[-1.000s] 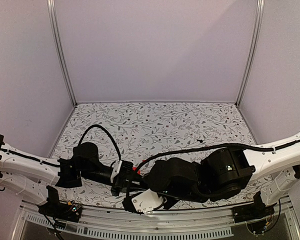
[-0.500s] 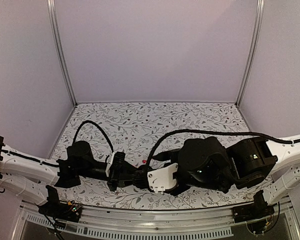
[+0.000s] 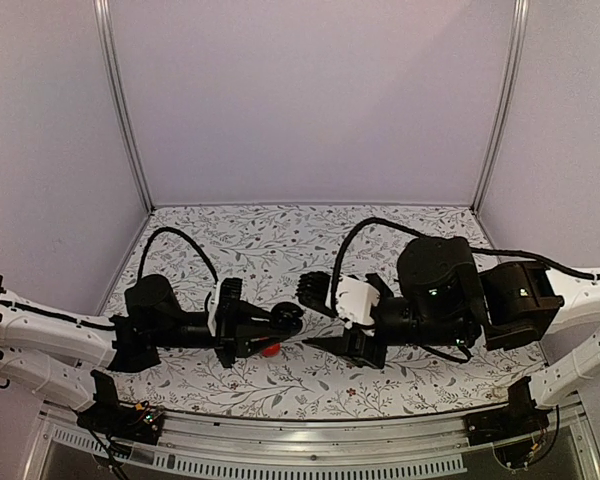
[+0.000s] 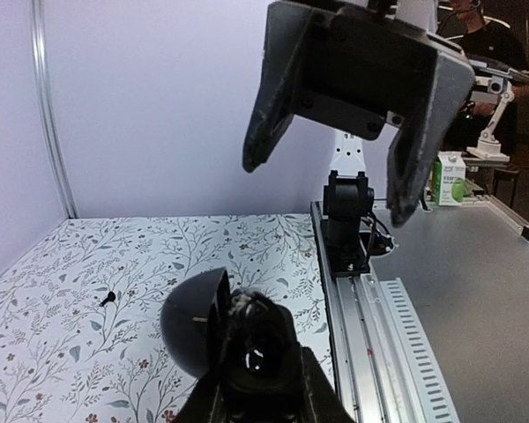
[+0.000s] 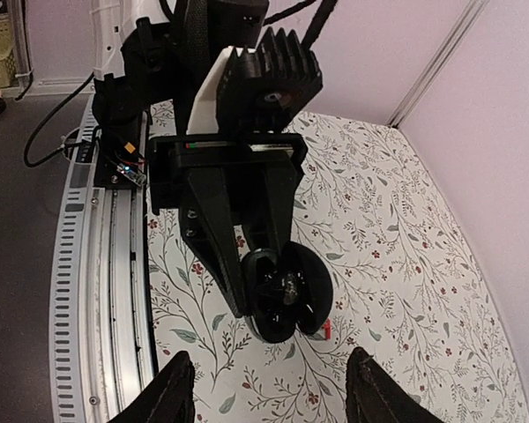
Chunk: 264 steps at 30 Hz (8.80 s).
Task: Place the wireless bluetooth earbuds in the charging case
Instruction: Adjust the left earbud in the left side groove of the charging case, then move the right earbud to the center of the board, then pick up the right earbud from the center of the board.
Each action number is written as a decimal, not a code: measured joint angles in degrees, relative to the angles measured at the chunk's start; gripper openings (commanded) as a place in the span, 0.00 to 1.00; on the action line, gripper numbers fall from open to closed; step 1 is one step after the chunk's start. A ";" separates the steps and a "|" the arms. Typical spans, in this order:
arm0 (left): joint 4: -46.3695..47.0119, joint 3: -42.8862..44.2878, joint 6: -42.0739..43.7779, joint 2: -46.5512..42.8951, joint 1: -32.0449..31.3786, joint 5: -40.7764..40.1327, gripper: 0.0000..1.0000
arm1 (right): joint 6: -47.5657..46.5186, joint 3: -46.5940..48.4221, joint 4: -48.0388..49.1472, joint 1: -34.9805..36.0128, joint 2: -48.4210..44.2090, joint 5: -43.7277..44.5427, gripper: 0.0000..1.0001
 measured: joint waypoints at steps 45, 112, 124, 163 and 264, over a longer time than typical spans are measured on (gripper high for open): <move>-0.85 1.18 1.95 1.90 -0.68 -1.16 0.01 | 2.21 4.22 0.39 -0.98 10.45 -2.95 0.57; 2.51 -1.07 -0.46 1.62 1.40 -2.14 0.01 | 13.94 -3.63 4.37 -38.16 -7.02 -10.93 0.55; 2.51 -1.16 -0.70 1.09 1.75 -2.12 0.01 | 24.48 -18.32 9.03 -58.73 8.11 -16.98 0.49; 2.54 -3.32 -0.87 -0.92 1.88 -3.02 0.01 | 26.45 -13.73 20.81 -59.39 32.37 -11.76 0.32; 2.69 -4.20 -0.87 -1.36 3.15 -3.17 0.01 | 11.02 -15.32 23.52 -37.70 32.24 -22.08 0.25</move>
